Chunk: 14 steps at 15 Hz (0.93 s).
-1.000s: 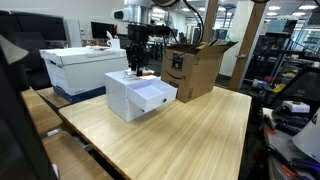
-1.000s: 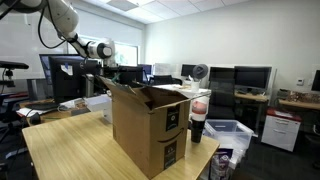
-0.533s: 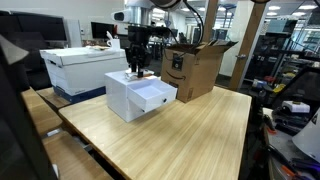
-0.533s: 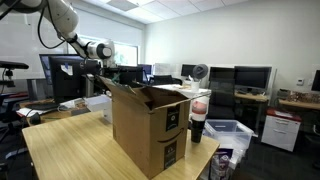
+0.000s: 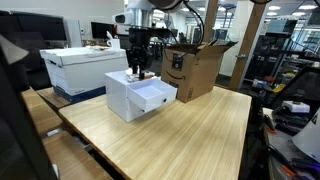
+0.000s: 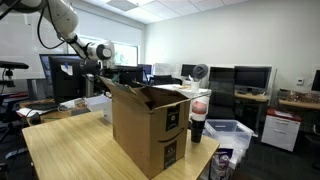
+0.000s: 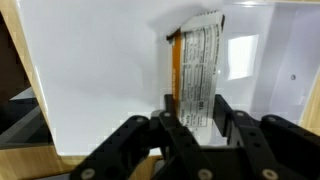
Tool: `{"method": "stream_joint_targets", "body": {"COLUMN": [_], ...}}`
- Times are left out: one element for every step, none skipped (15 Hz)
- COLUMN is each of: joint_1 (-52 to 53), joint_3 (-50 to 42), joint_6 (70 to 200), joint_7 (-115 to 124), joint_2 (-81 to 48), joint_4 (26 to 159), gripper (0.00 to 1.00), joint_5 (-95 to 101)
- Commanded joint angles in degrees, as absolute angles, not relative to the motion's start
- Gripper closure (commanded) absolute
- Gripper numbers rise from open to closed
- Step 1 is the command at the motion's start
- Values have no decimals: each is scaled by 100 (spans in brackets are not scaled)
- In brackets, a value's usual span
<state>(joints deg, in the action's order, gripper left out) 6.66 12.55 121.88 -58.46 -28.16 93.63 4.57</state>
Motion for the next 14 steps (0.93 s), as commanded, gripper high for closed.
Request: {"method": "stream_joint_targets", "body": {"joint_1": [642,651,660,663,671,673,669,670,670,670,668,686,680,673], "joint_3": [1298,1308,1317,1322,1326,1334,1338,1339,1339,1336,1322,1293,1272,1252], "joint_6": [12203,12194,12183,12195,12217,12221,12241,12247,12245,12228,12219,12228,12277,12334], "joint_7": [-6000,-5999,-5993,-5993,-5982,-5981,-5983,-5975,-5971,-5944,-5910,-5820,-5693,-5548], "joint_2": [-2639,-2637,-2633,-2630,-2622,-2620,-2618,-2615,-2608,-2588,-2563,-2522,-2392,-2217], "joint_4": [9525,9517,9511,9518,9532,9533,9544,9548,9551,9548,9553,9566,9645,9801], "gripper": [84,84,84,34,34,30,24,19,13,6,3,1,0,0], "joint_5": [418,416,411,406,410,406,404,409,415,407,412,442,407,383]}}
